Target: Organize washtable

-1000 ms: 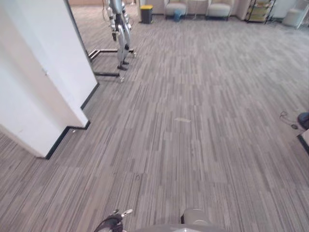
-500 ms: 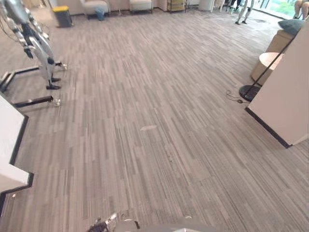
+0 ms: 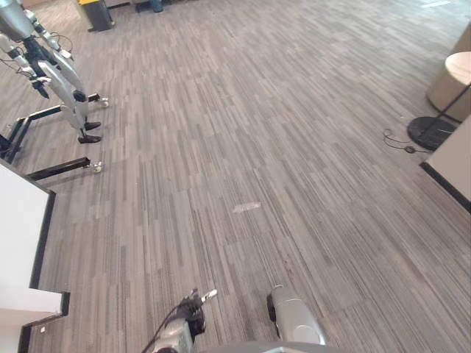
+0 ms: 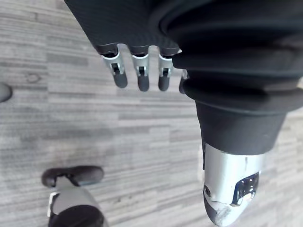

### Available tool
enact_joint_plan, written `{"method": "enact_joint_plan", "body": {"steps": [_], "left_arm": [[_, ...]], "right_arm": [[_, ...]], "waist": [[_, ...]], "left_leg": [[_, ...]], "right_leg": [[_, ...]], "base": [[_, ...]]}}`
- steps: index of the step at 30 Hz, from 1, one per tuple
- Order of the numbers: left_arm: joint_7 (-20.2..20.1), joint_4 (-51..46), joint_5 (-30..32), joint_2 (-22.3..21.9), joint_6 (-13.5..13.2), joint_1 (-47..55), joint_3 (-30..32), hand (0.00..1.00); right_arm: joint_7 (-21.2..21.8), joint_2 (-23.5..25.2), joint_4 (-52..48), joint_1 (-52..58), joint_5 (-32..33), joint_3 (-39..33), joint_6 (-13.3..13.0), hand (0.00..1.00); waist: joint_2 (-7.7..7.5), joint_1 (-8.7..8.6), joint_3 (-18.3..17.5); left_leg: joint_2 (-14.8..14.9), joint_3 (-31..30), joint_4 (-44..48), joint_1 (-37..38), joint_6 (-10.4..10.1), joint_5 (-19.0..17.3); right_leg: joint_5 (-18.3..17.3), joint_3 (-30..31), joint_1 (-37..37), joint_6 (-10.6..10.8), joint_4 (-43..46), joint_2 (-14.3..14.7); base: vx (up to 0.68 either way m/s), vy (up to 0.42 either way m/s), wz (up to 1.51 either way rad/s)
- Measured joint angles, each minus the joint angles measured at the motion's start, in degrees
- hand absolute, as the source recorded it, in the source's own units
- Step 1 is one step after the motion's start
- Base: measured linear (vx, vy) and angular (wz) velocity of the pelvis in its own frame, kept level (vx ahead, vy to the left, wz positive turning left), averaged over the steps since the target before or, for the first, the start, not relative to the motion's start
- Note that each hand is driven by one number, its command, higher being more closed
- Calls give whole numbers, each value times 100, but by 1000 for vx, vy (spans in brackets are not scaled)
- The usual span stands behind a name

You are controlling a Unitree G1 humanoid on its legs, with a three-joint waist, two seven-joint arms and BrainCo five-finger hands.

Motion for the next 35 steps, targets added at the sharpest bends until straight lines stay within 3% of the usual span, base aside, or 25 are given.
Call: {"method": "enact_joint_plan", "body": {"steps": [2, 3, 4, 5, 6, 7, 8, 10, 11, 12, 14, 16, 17, 18, 19, 22, 23, 25, 27, 28, 29, 30, 31, 33, 35], "left_arm": [[-6, -242, -41, -9, 1, 87, 298, 0], [-14, -265, -48, 5, -2, 104, 380, 0], [-25, -302, -63, 66, -32, 109, 467, 0], [-36, -339, -69, 143, -68, 120, 579, 0], [-38, -345, -70, 166, -69, 127, 704, 0], [-23, -357, -70, 207, -63, 182, 932, 0], [7, -375, -66, 224, -60, 269, 1073, 0], [41, -358, -31, 194, 4, 417, 1240, 0], [58, -247, -41, 170, -2, 417, 1447, 0], [69, -194, -62, 225, 1, 391, 1552, 0], [81, -169, -61, 212, 15, 410, 1531, 0], [74, -32, -3, 354, 13, 386, 1220, 0], [66, 4, 2, 498, 25, 355, 845, 0], [66, -1, 2, 543, 54, 331, 547, 0], [71, -2, -13, 562, 54, 302, 411, 0], [104, 14, -94, 612, 65, 212, -188, 0], [110, 13, -106, 573, 63, 180, -351, 0], [113, 18, -162, 473, 37, 16, -477, 0], [111, -5, -171, 477, -8, -83, -490, 0], [104, -13, -174, 437, -108, -105, -506, 0], [95, 39, -171, 293, -100, -82, -500, 0], [91, 44, -154, 253, -91, -11, -480, 0], [83, 71, -121, 255, -69, 21, -334, 0], [57, 172, -66, 243, -55, 72, -109, 0], [-72, 249, 139, 285, 0, 231, 212, 0]], "right_arm": [[4, 34, -150, -37, 3, 56, -3, 0], [3, 38, -183, -83, 6, 111, -11, 0], [2, 1, -192, -199, 8, 127, -30, 0], [-6, -21, -198, -308, 9, 126, -34, 0], [-13, -24, -213, -367, 9, 128, -36, 0], [-36, -24, -359, -451, 12, 149, -34, 0], [-70, -82, -457, -526, 11, 297, -47, 0], [-84, -121, -615, -573, 9, 439, -108, 0], [-111, -153, -566, -624, 7, 400, -152, 0], [-127, -154, -504, -649, -6, 423, -136, 0], [-113, -199, -296, -635, -67, 586, -139, 0], [-46, -193, -43, -600, -279, 785, -114, 0], [10, -102, 103, -584, -417, 890, -94, 0], [48, -56, 125, -518, -507, 1085, -28, 0], [79, -46, 118, -521, -560, 1186, -24, 0], [103, -119, 77, -644, -664, 1486, -41, 0], [102, -196, -9, -638, -663, 1688, -76, 0], [103, -238, -186, -601, -662, 1804, -140, 0], [96, -224, -166, -560, -663, 1843, -126, 0], [94, -215, -139, -460, -663, 1920, -124, 0], [66, -266, -108, -427, -663, 1901, -123, 0], [65, -295, -101, -415, -663, 1895, -125, 0], [66, -353, -98, -439, -664, 1853, -126, 0], [72, -374, -72, -417, -666, 1701, -122, 0], [73, -340, -43, -382, -662, 1496, -120, 0]], "waist": [[48, 171, 26], [44, 203, 29], [-3, 240, 42], [-89, 285, 27], [-134, 293, 33], [-172, 292, 61], [-169, 309, 61], [-121, 385, 48], [-123, 450, 53], [-217, 498, 63], [-406, 486, -79], [-564, 474, -226], [-637, 436, -345], [-612, 409, -380], [-601, 409, -374], [-453, 564, -255], [-341, 536, -201], [-253, 480, -160], [-341, 405, -179], [-506, 393, -167], [-324, 428, -143], [-285, 437, -150], [-87, 456, -159], [-56, 455, -154], [10, 465, -210]], "left_leg": [[550, 140, 1809, -846, -59, 269], [654, 201, 2087, -1078, 0, 233], [751, 409, 2132, -1411, 203, 116], [819, 784, 1618, -1615, 391, 3], [846, 1009, 1243, -1673, 466, -50], [896, 1430, 216, -1738, 504, -70], [845, 1676, -1240, -1690, 478, 24], [720, 1571, -3264, -1630, 356, 420], [706, 1332, -3450, -1698, 334, 600], [536, 1206, -3302, -1690, 388, 856], [15, 866, -2940, -1739, 644, 805], [-356, 680, -2638, -1695, 828, 684], [-572, 584, -2593, -1626, 879, 528], [-688, 441, -2639, -1489, 977, 428], [-715, 391, -2724, -1395, 1006, 415], [-742, 319, -3500, -502, 983, 435], [-670, 311, -3779, -136, 964, 447], [-570, 237, -3978, 137, 961, 448], [-645, 160, -4021, 160, 906, 432], [-734, 91, -4054, 296, 684, 331], [-575, 64, -4106, 383, 580, 305], [-524, 71, -4107, 385, 572, 308], [-355, 199, -4189, 529, 496, 357], [-232, 280, -4295, 653, 407, 413], [-190, 547, -4383, 799, 372, 441]], "right_leg": [[-229, -137, 483, -134, -134, 108], [-264, -172, 655, -158, -227, 107], [-285, -242, 1005, -167, -508, 34], [-280, -258, 1325, -140, -834, -80], [-272, -261, 1465, -114, -963, -148], [-246, -261, 1695, -39, -1190, -253], [-233, -261, 1803, 8, -1302, -325], [-387, -220, 1864, 219, -1331, -373], [-616, -166, 1961, 338, -1321, -437], [-801, -118, 2137, 422, -1357, -599], [-922, -57, 2384, 443, -1231, -983], [-694, 4, 2114, 589, -177, -1316], [-202, 62, 1835, 704, 571, -1470], [591, 118, 1615, 840, 1170, -1475], [848, 186, 1494, 1010, 1442, -1449], [221, 167, 941, 772, 2111, -1081], [-65, -51, 823, 541, 1786, -894], [-275, -338, 549, 491, 596, -737], [12, -335, 472, 620, -678, -789], [644, -267, 500, 579, -1072, -879], [582, -331, 562, 500, -1008, -739], [553, -348, 577, 472, -1020, -686], [542, -355, 655, 450, -1112, -491], [574, -352, 835, 397, -1300, -330], [826, -159, 1075, 378, -1843, -161]], "base": [[433, -116, 23], [397, -77, 13], [386, -35, 19], [374, -23, 21], [242, -47, 13], [-4, -106, 0], [-121, -141, -8], [-65, -106, -23], [169, 71, -21], [326, 229, -4], [439, 307, 12], [512, 278, 48], [528, 241, 89], [435, 229, 85], [337, 161, 55], [185, -18, 4], [-48, -136, 0], [-188, -128, 24], [-184, -91, 53], [40, -177, 43], [149, -210, 24], [263, -204, -16], [179, -140, -18], [114, -69, -35], [-8, 65, -44]]}}
